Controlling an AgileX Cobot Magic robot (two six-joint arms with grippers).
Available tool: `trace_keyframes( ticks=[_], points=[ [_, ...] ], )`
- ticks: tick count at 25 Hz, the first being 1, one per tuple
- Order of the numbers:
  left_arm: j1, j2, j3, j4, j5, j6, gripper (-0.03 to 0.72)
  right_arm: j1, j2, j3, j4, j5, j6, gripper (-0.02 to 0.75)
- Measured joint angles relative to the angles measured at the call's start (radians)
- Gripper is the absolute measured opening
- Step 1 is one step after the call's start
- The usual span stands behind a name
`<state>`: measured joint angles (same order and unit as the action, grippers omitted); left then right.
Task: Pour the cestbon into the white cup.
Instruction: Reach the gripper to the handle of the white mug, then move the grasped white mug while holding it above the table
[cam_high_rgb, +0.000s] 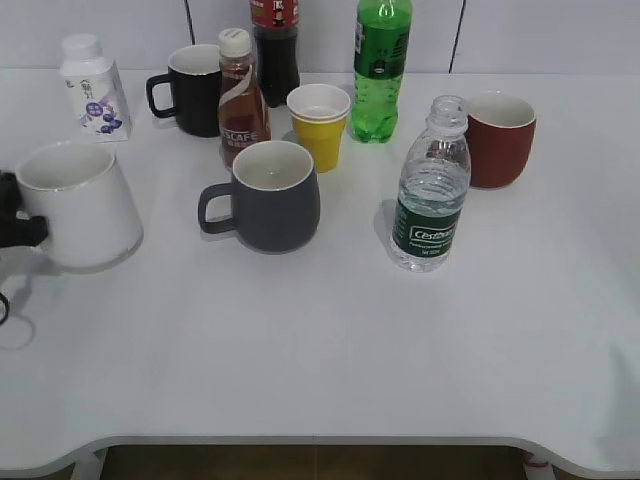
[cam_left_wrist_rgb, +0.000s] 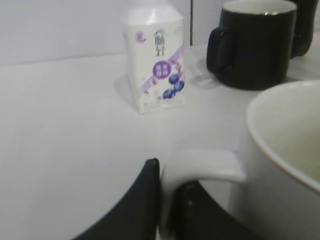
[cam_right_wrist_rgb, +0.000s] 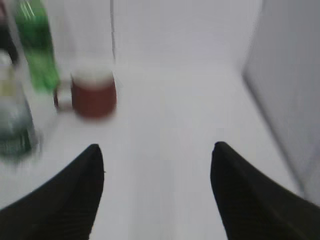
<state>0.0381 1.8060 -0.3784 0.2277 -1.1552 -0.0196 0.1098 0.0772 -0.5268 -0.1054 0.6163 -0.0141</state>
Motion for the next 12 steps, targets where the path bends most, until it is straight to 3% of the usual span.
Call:
trace_keyframes(
  ticks=[6, 12],
  points=[
    [0.000, -0.107, 0.003, 0.053, 0.012, 0.000, 0.038, 0.000, 0.283, -0.001, 0.105, -0.494, -0.154, 0.502],
    [0.000, -0.220, 0.003, 0.125, 0.045, 0.001, 0.038, 0.035, 0.539, 0.003, 0.182, -0.647, -0.125, 0.502]
  ],
)
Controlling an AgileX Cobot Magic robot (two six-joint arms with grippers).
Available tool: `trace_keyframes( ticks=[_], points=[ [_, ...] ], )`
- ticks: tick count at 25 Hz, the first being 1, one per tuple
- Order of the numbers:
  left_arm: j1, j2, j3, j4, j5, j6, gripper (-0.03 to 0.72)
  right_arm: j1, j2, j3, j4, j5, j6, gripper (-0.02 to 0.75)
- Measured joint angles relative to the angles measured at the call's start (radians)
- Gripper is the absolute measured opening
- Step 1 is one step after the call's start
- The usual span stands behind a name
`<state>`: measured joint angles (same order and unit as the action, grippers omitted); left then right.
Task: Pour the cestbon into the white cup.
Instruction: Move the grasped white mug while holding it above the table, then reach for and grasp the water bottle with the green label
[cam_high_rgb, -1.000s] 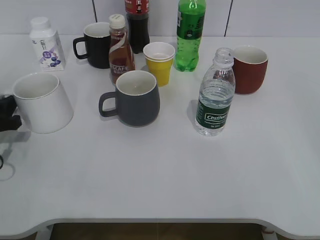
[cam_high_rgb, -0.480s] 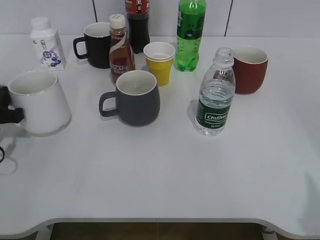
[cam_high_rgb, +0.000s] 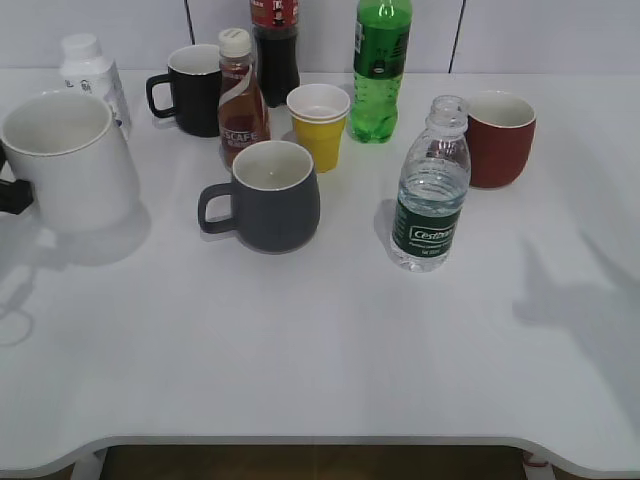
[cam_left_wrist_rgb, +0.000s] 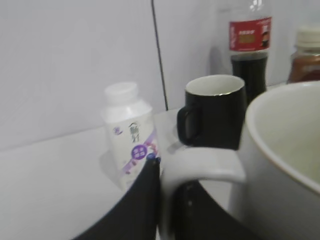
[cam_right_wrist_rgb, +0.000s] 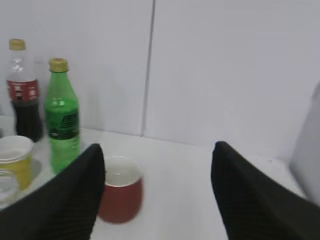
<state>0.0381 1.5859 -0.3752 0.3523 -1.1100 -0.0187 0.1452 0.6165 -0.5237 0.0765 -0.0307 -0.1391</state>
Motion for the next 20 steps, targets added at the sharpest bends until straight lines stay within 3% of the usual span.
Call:
trace_keyframes(
  ticks=[8, 14, 20],
  points=[
    [0.000, -0.054, 0.000, 0.057, 0.051, 0.000, 0.038, 0.346, 0.327, 0.255, 0.003, -0.340, 0.114, 0.507],
    [-0.001, -0.061, 0.000, 0.102, 0.056, 0.000, 0.038, 0.375, 0.642, 0.277, -0.004, -0.641, 0.166, 0.589],
    [-0.007, -0.092, 0.000, 0.114, 0.084, 0.000, 0.038, 0.375, 0.941, 0.205, -0.060, -0.868, 0.219, 0.608]
  ],
)
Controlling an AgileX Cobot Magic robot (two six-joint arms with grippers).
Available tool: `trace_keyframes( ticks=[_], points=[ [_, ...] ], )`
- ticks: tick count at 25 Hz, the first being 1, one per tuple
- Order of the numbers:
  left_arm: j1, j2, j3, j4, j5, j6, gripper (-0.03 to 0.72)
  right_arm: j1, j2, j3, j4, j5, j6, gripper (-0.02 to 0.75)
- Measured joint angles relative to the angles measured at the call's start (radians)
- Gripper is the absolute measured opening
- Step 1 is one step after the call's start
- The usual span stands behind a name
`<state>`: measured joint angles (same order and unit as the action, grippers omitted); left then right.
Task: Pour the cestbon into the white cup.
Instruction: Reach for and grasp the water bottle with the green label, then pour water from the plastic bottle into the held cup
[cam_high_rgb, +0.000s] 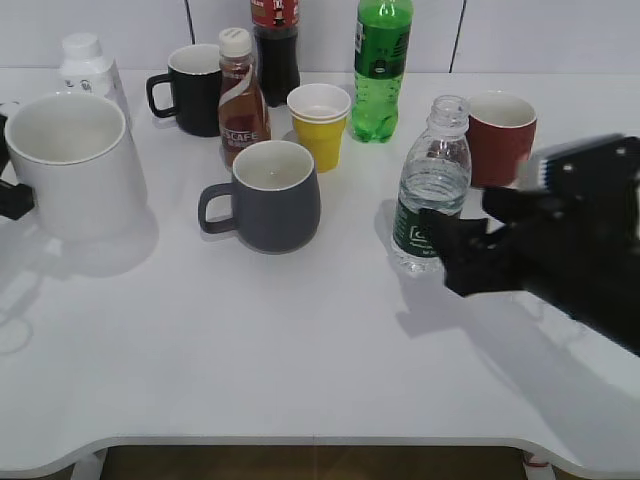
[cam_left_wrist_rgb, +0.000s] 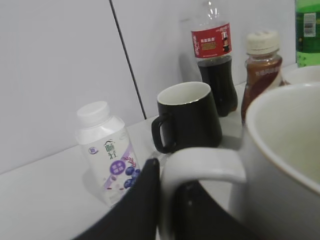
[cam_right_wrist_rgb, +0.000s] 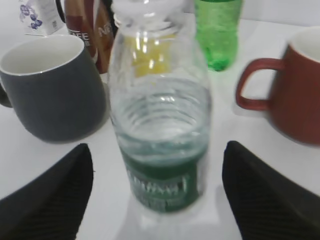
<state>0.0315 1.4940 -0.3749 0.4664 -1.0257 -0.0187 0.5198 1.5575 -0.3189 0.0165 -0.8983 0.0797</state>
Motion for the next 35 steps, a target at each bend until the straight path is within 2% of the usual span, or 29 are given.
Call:
trace_keyframes(
  ticks=[4, 5, 8, 12, 14, 20, 24, 29, 35],
  points=[
    [-0.060, -0.038, 0.000, -0.001, 0.111, 0.000, 0.038, 0.000, 0.174, -0.115, 0.002, -0.041, 0.005, 0.604],
    [-0.089, -0.046, 0.000, -0.001, 0.143, 0.000, 0.038, 0.000, 0.214, -0.145, 0.009, -0.044, 0.007, 0.586],
    [-0.182, -0.060, 0.000, 0.001, 0.200, -0.030, 0.038, 0.000, 0.267, -0.196, 0.026, -0.052, 0.007, 0.469],
    [-0.298, -0.066, 0.000, 0.005, 0.204, -0.070, 0.038, 0.000, 0.230, -0.198, -0.056, -0.007, -0.049, 0.469],
    [-0.353, -0.066, -0.001, 0.006, 0.213, -0.073, 0.038, 0.000, 0.166, -0.206, -0.133, 0.057, -0.105, 0.469],
    [-0.492, -0.066, -0.065, 0.006, 0.291, -0.073, 0.038, 0.001, -0.017, -0.366, -0.346, 0.439, -0.250, 0.469],
    [-0.554, -0.066, -0.135, -0.012, 0.380, -0.074, 0.038, 0.001, -0.054, -0.481, -0.502, 0.568, -0.316, 0.469],
    [-0.589, -0.066, -0.198, -0.070, 0.479, -0.076, 0.038, 0.001, -0.054, -0.560, -0.709, 0.667, -0.346, 0.469],
    [-0.626, -0.066, -0.266, -0.111, 0.628, -0.076, 0.038, 0.029, -0.054, -0.578, -0.763, 0.713, -0.494, 0.469]
  ],
)
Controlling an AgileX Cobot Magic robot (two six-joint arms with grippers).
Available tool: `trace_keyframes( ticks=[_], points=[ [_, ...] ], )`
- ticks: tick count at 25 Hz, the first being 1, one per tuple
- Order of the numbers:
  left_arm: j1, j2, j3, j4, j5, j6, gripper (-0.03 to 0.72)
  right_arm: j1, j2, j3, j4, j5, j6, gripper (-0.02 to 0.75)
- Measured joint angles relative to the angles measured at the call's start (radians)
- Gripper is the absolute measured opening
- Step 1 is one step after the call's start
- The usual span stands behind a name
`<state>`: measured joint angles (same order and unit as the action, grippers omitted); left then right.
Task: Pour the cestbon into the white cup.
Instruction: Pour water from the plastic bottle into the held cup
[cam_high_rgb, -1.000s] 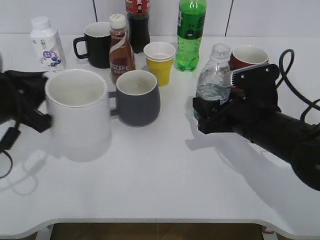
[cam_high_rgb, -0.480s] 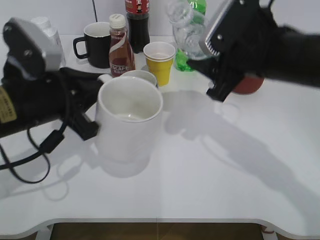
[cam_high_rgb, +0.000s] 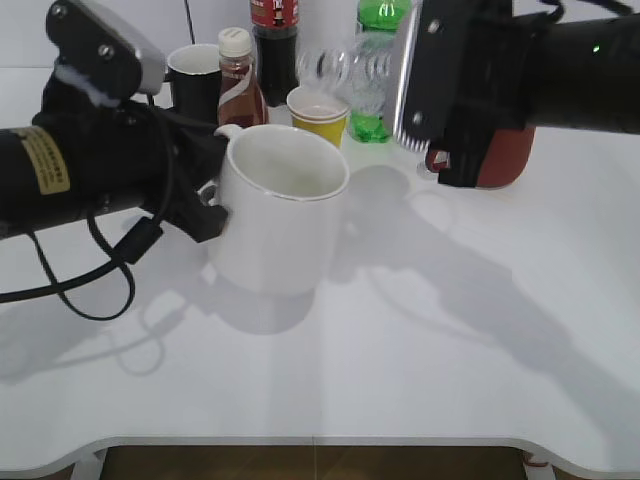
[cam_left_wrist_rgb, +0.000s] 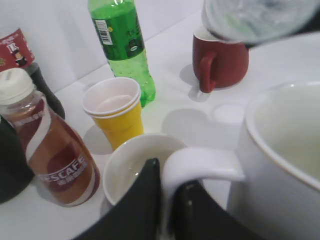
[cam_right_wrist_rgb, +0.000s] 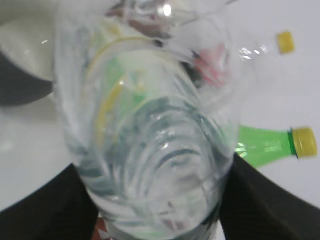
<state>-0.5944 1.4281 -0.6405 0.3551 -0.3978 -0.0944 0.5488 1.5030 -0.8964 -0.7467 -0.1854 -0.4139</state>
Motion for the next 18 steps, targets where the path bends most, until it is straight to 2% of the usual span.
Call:
trace_keyframes(
  ticks=[7, 18],
  points=[
    [-0.050, 0.000, -0.045, -0.037, 0.146, -0.001, 0.038, 0.020, 0.000, 0.000, -0.001, 0.047, -0.157, 0.469],
    [-0.055, 0.000, -0.048, -0.043, 0.167, -0.001, 0.038, 0.020, 0.000, 0.000, -0.008, 0.069, -0.383, 0.469]
  ],
)
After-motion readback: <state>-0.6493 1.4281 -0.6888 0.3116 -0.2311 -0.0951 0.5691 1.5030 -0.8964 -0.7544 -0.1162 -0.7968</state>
